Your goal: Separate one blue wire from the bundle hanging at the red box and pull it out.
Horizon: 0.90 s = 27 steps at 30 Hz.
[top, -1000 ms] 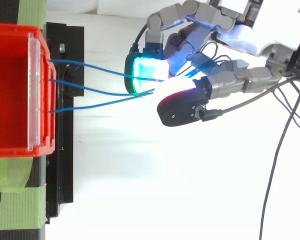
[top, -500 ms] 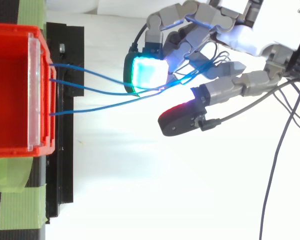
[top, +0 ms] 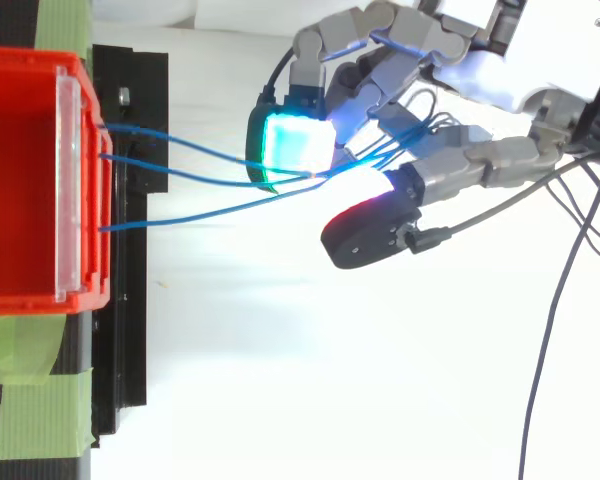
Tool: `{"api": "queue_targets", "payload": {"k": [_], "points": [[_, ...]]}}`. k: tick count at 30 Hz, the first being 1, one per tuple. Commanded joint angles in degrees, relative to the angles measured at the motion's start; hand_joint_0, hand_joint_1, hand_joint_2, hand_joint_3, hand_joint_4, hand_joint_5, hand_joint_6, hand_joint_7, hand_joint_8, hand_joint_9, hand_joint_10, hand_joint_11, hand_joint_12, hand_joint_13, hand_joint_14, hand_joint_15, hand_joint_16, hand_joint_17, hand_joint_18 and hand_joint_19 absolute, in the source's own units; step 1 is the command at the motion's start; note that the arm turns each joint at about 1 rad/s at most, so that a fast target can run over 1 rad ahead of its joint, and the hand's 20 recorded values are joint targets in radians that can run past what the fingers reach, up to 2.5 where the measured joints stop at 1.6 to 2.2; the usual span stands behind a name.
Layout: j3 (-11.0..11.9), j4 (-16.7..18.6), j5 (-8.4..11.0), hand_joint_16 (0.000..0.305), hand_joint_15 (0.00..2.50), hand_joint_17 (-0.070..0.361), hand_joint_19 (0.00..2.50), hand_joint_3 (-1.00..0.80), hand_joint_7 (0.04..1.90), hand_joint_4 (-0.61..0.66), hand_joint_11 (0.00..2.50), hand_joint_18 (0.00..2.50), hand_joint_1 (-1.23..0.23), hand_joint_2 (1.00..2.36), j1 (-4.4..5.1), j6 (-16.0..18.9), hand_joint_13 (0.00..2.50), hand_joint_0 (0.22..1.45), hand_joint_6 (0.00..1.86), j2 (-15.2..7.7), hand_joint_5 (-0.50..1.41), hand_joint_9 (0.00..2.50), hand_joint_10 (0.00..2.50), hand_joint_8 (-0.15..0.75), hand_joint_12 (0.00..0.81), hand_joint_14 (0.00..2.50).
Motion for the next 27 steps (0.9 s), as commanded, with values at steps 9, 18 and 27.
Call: {"api": "queue_targets", "payload": {"k": [9,18,27], "points": [[0.0,-0.1,0.0,0.059,0.7,0.132,0.88,-0.42,1.24,0.26,1.49,0.76,-0.72,1.01,0.0,0.0,1.23,0.52,0.63,0.0,-0.19,1.01,0.01,0.354,0.344,2.02],[0.0,0.1,0.0,0.055,0.74,0.124,0.9,-0.3,1.31,0.24,1.51,0.77,-0.71,1.02,0.0,0.0,1.26,0.57,0.61,0.0,-0.17,1.07,0.01,0.334,0.33,1.99],[0.0,0.0,0.0,0.054,0.77,0.121,0.9,-0.31,1.33,0.24,1.52,0.78,-0.66,1.02,0.0,0.0,1.27,0.58,0.6,0.0,-0.15,1.12,0.01,0.34,0.322,1.97]]}}
